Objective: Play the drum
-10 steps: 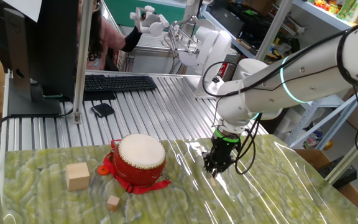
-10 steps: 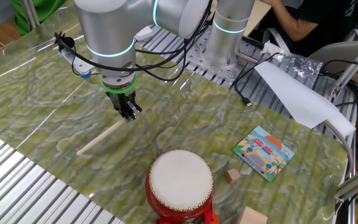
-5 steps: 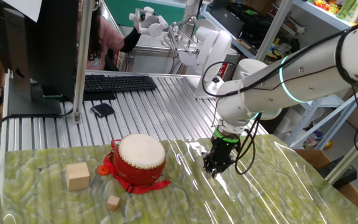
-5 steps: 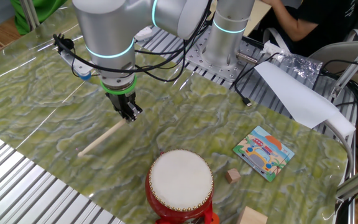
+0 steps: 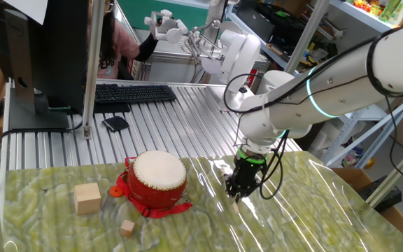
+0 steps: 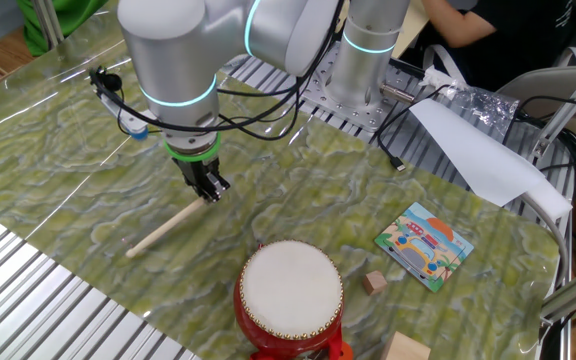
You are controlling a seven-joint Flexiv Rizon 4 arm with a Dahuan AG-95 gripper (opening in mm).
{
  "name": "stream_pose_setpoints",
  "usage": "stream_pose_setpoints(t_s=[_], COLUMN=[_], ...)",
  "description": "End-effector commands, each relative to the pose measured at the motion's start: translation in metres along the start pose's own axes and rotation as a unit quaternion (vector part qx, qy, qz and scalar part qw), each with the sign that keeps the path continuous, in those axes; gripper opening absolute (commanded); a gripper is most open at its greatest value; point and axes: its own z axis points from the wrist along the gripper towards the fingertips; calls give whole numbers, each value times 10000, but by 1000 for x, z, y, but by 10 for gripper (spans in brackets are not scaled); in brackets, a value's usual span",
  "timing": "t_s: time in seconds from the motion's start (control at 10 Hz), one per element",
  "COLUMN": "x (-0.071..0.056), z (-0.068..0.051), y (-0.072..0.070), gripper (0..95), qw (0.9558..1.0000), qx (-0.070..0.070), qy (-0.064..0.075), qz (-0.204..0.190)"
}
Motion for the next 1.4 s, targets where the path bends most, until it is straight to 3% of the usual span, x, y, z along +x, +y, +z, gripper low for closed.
stream_pose_setpoints(t_s=[0.1,0.7,1.1,1.4], x=[-1,-1,-2,-2], z=[4,10,15,15], y=[1,2,3,4], gripper=[0,0,0,0], qw=[10000,9999,9996,9995], qx=[9,-23,-68,-74], qy=[-8,-119,-283,-300], qz=[32,13,44,45])
